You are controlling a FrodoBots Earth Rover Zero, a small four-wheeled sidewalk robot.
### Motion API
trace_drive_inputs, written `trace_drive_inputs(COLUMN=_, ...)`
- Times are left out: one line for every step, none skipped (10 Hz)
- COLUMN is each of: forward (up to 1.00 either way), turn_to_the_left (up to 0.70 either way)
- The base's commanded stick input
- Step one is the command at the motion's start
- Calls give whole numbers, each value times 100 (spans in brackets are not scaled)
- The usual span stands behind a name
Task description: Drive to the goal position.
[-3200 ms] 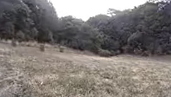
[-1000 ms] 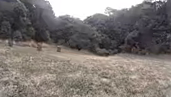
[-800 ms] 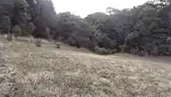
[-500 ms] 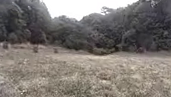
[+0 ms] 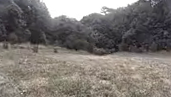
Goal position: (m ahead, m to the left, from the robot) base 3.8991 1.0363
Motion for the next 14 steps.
trace_drive_inputs(forward=45, turn_to_the_left=0)
trace_drive_inputs(forward=45, turn_to_the_left=0)
trace_drive_inputs(forward=45, turn_to_the_left=0)
trace_drive_inputs(forward=0, turn_to_the_left=0)
trace_drive_inputs(forward=0, turn_to_the_left=0)
trace_drive_inputs(forward=0, turn_to_the_left=0)
trace_drive_inputs(forward=0, turn_to_the_left=0)
trace_drive_inputs(forward=0, turn_to_the_left=0)
trace_drive_inputs(forward=0, turn_to_the_left=0)
trace_drive_inputs(forward=0, turn_to_the_left=0)
trace_drive_inputs(forward=0, turn_to_the_left=0)
trace_drive_inputs(forward=0, turn_to_the_left=0)
trace_drive_inputs(forward=0, turn_to_the_left=14)
trace_drive_inputs(forward=0, turn_to_the_left=30)
